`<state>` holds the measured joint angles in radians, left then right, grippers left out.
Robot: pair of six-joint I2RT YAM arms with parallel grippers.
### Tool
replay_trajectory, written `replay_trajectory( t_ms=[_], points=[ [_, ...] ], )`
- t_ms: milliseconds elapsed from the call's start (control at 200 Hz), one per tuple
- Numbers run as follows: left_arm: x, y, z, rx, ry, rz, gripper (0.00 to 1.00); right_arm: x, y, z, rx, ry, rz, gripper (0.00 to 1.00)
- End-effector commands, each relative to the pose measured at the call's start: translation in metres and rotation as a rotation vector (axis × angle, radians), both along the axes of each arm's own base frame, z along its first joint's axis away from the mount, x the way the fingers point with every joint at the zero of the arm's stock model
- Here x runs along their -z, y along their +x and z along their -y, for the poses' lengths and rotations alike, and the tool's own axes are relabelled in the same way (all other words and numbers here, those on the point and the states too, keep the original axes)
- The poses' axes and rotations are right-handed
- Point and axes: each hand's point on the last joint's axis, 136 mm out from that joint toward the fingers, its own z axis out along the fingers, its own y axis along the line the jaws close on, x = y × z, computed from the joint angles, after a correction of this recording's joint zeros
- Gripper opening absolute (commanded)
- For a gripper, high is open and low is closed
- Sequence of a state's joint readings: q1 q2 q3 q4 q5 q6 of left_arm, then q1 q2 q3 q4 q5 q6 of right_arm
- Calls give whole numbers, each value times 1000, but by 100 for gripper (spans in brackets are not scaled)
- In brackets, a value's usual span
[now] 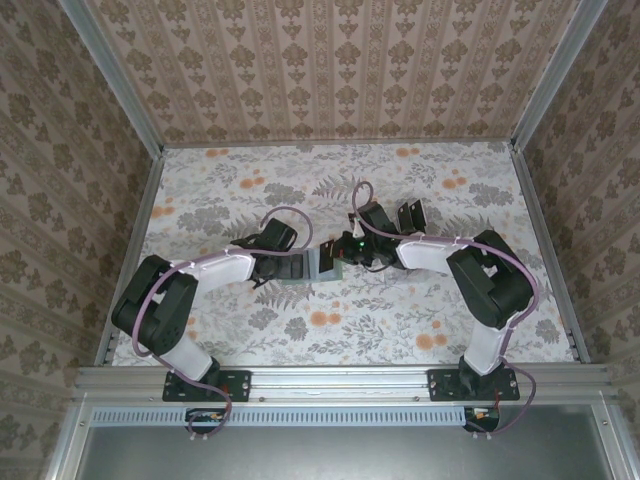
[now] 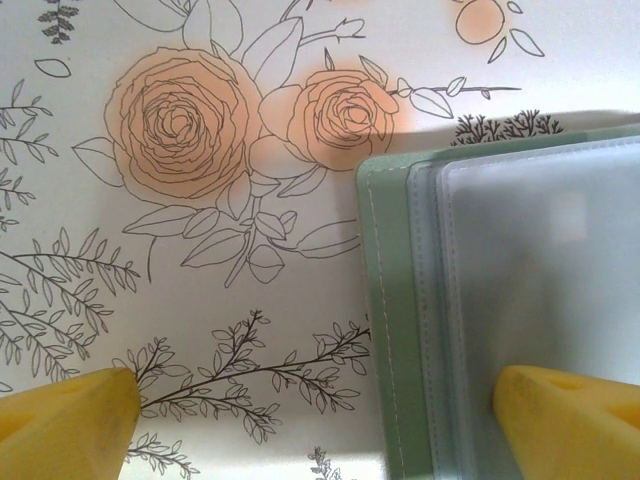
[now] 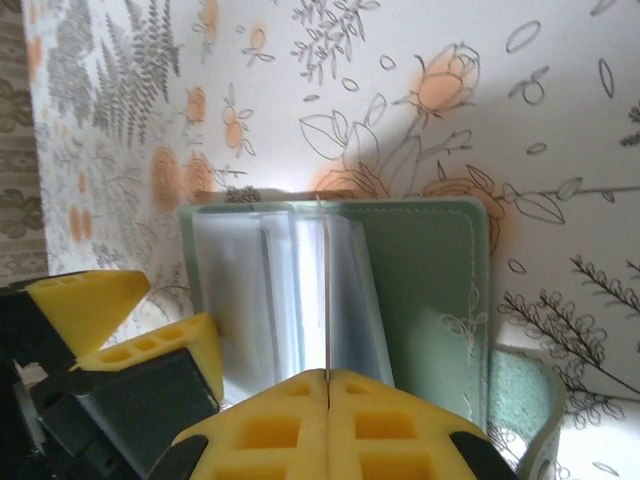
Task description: Put the credit cards into the card holder
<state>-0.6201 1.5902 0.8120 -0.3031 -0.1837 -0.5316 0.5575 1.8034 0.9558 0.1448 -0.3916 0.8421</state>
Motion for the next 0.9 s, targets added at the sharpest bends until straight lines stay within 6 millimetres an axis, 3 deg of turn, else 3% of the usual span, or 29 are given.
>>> replay_trajectory(
  t_ms=[0, 325, 895],
  points=[
    [16, -21, -25, -33, 84, -77, 100, -36, 7, -16, -28, 137, 96, 0],
    [19, -22, -26, -34, 89, -82, 100, -34, 11, -29, -87, 199, 154, 0],
    [20, -23, -28, -37, 93, -85, 100, -4, 7, -20, -70, 179, 153, 0]
  ],
)
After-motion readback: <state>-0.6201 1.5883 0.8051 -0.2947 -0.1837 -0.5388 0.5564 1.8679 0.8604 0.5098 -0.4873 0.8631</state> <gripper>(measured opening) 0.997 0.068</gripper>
